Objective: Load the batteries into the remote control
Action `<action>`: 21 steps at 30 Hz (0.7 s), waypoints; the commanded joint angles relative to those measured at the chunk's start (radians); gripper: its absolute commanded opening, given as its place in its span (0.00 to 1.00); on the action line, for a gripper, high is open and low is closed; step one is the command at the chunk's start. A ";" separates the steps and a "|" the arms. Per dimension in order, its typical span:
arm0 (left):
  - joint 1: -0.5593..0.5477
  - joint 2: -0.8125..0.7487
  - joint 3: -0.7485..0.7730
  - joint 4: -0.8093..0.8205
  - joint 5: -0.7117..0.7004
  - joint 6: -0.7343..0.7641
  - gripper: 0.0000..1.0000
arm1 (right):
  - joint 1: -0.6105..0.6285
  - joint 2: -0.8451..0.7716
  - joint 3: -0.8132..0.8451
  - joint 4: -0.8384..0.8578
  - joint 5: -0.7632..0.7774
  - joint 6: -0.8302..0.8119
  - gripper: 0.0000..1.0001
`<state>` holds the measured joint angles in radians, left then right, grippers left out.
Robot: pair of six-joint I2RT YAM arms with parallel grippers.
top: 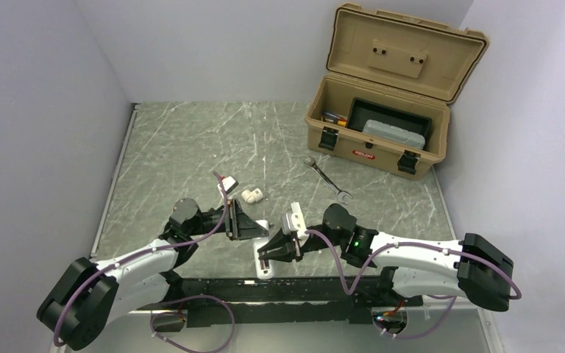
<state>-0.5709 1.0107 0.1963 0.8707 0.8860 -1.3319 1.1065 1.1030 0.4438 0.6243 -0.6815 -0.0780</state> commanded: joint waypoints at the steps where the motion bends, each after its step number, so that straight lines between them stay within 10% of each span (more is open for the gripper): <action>1: 0.004 0.013 0.050 0.159 -0.024 -0.069 0.00 | 0.009 -0.018 -0.021 -0.068 -0.055 0.032 0.22; 21: 0.004 0.051 0.074 0.239 -0.019 -0.114 0.00 | 0.018 -0.042 -0.050 -0.199 -0.031 -0.008 0.22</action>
<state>-0.5758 1.1034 0.1967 1.0058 0.9108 -1.4078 1.1057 1.0515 0.4290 0.5842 -0.6556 -0.0807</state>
